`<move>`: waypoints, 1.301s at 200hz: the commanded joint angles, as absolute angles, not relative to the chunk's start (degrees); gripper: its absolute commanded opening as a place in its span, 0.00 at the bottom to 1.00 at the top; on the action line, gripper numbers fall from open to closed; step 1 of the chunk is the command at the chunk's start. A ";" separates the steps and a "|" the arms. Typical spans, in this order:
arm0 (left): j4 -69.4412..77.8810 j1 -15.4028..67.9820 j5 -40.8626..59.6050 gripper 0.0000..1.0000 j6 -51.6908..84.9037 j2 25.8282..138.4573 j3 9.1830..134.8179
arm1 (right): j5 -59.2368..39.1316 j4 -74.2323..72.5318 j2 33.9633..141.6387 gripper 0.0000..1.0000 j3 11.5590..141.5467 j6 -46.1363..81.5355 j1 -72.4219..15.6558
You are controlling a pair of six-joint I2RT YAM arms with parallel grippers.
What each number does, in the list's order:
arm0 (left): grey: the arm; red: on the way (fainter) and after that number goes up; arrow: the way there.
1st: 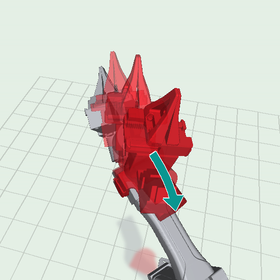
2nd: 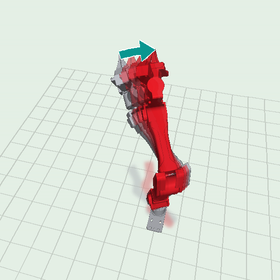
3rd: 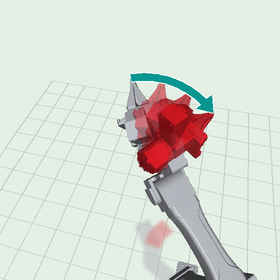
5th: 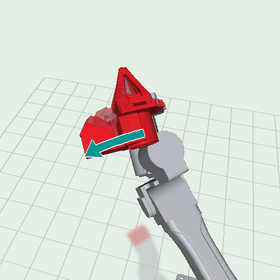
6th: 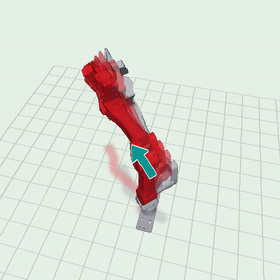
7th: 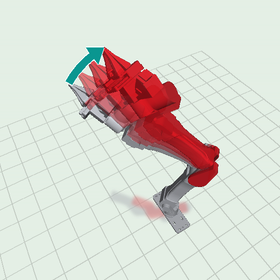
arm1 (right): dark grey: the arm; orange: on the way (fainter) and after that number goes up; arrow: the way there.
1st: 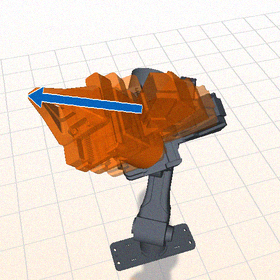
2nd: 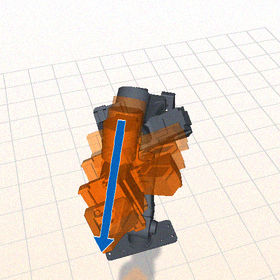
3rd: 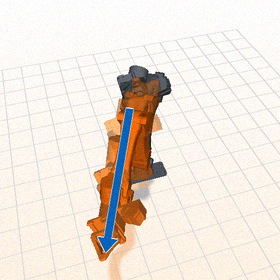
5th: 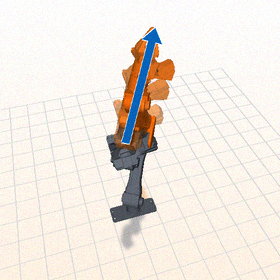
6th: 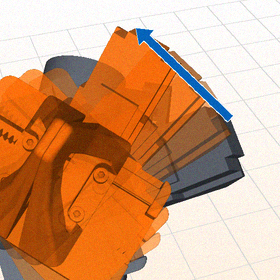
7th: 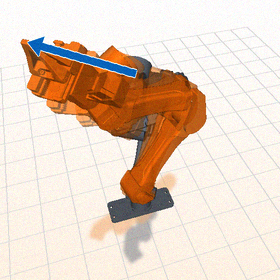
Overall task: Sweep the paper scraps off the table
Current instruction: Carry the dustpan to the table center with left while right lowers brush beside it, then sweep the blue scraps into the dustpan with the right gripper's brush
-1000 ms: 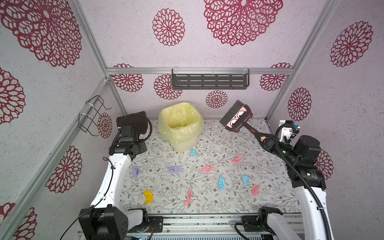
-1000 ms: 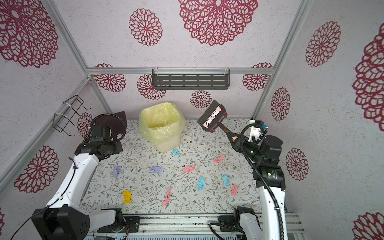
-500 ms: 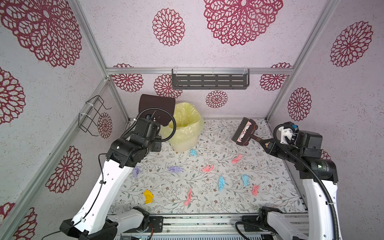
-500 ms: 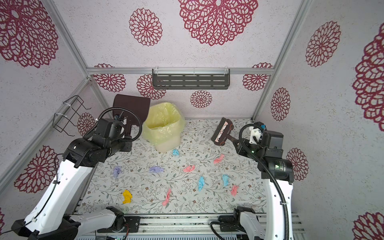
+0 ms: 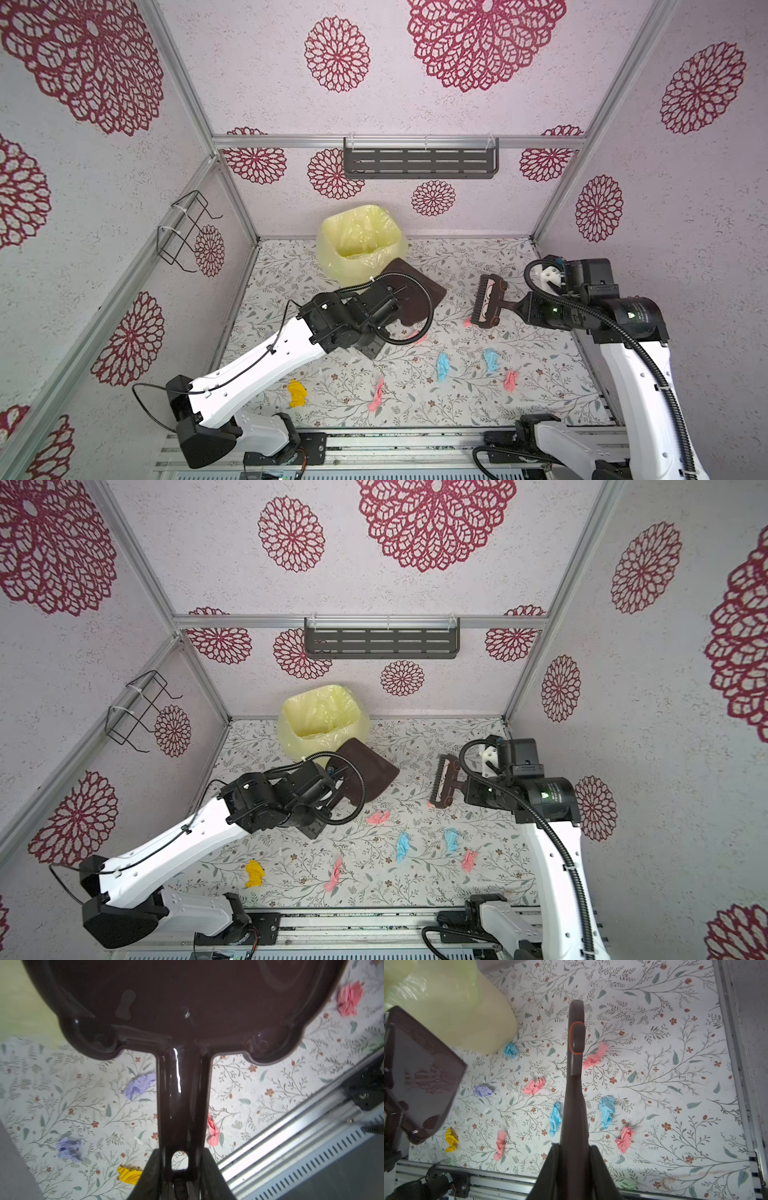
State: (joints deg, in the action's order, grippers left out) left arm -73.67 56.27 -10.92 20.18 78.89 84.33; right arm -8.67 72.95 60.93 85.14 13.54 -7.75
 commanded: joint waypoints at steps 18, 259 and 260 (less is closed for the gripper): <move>-71.33 59.92 -1.15 0.10 20.98 81.19 80.48 | -3.08 79.33 63.61 0.00 87.84 13.26 -12.86; -79.15 72.49 3.72 0.06 23.31 92.13 74.93 | -1.58 86.57 77.50 0.00 94.24 10.81 -28.26; -79.08 72.54 3.66 0.06 23.30 92.21 74.95 | -1.62 86.57 77.51 0.00 94.23 10.77 -28.32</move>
